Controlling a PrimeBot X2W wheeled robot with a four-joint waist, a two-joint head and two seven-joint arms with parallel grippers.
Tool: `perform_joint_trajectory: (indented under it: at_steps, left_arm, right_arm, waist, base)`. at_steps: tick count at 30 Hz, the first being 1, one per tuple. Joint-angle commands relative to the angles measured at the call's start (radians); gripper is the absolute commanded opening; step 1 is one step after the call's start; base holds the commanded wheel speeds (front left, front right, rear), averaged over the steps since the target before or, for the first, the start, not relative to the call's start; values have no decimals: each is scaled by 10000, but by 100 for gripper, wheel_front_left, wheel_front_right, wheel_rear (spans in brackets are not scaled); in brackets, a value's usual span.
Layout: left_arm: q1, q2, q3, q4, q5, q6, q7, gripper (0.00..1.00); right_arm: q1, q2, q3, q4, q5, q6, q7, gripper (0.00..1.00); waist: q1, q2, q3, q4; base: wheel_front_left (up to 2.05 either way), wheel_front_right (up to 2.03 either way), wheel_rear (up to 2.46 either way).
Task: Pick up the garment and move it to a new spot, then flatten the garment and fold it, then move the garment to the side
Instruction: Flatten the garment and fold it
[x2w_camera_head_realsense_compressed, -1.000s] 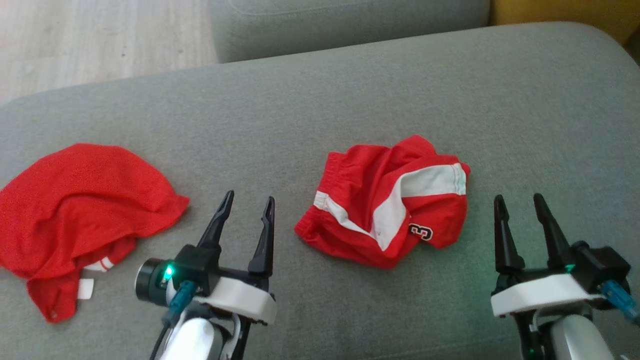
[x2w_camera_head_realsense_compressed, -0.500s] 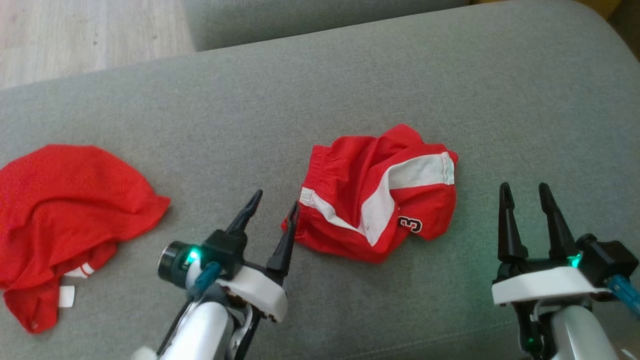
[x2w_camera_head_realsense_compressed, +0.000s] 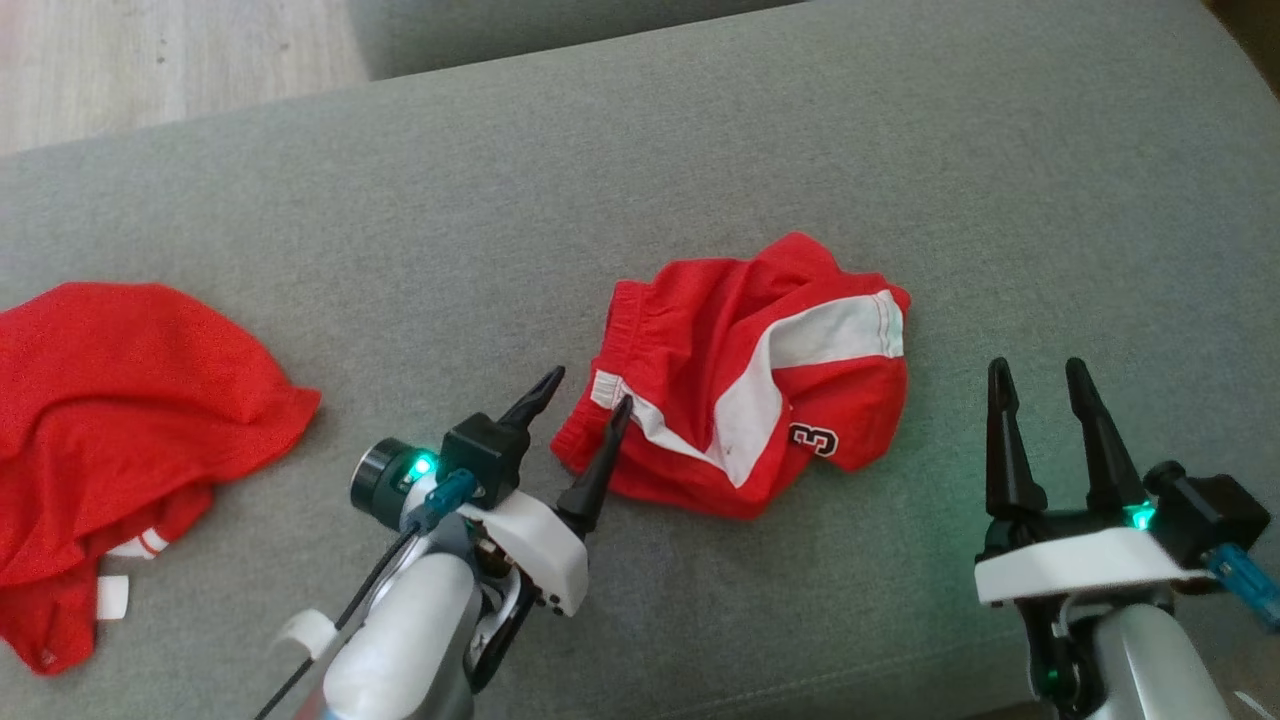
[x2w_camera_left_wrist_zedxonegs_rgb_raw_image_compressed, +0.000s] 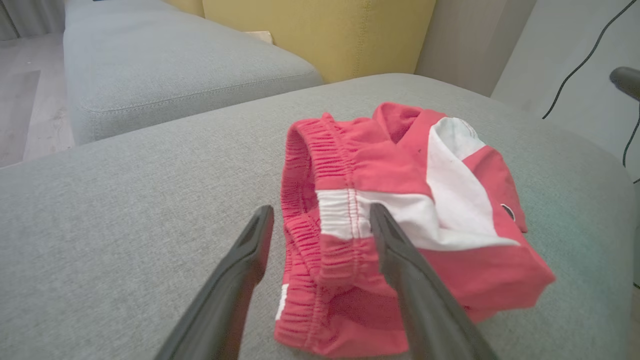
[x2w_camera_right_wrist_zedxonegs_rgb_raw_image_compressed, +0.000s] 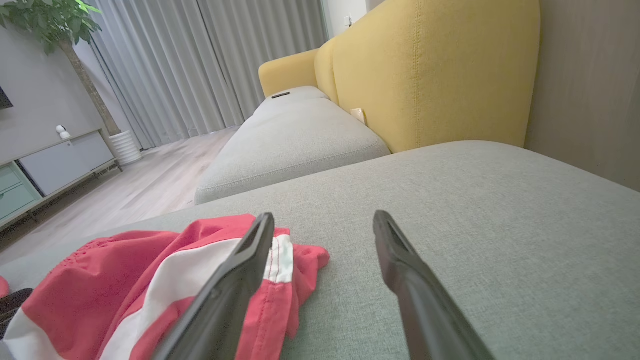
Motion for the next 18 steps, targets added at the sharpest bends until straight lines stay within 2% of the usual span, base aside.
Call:
perform_joint_trajectory:
  at_steps: [1, 11, 12, 13, 14, 18]
  left_arm:
    - [-453, 8, 244, -239, -97, -40, -57, 100]
    - [-586, 7, -39, -38, -283, -85, -57, 100]
    - [-589, 7, -76, -42, -309, -112, -57, 57]
    - [-591, 7, -107, -40, -347, -135, -57, 32]
    - [-597, 7, -128, -34, -388, -153, -57, 0]
    - [-650, 7, -106, -204, -426, -128, -57, 0]
  right_arm:
    - [-419, -49, 262, -319, 69, 77, -109, 100]
    - [-495, -49, 313, -295, 105, 77, -110, 100]
    - [-497, -49, 311, -293, 104, 77, -110, 100]
    - [-499, -49, 309, -290, 100, 77, -110, 100]
    - [-499, -49, 302, -288, 97, 77, -110, 100]
    - [-509, -49, 213, -270, 93, 77, -110, 100]
  waist:
    - [0, 0, 9, -24]
    - [0, 0, 39, -182]
    - [0, 0, 36, -189]
    - [0, 0, 37, -194]
    - [0, 0, 36, -192]
    - [0, 0, 38, -137]
  base:
    - [0, 0, 0]
    - [0, 0, 0]
    - [0, 0, 0]
    - [0, 0, 0]
    - [0, 0, 0]
    - [0, 0, 0]
